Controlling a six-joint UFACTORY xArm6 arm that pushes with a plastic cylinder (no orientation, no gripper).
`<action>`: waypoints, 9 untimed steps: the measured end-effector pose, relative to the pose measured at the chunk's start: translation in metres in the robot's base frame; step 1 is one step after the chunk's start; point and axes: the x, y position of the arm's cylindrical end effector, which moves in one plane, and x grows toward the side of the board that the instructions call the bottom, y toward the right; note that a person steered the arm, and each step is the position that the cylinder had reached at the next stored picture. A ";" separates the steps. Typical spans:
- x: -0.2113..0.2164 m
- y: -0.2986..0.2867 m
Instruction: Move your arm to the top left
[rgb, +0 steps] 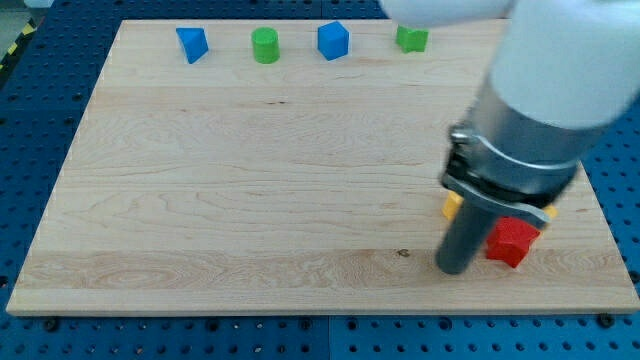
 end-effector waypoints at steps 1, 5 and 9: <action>-0.015 -0.052; -0.095 -0.183; -0.217 -0.347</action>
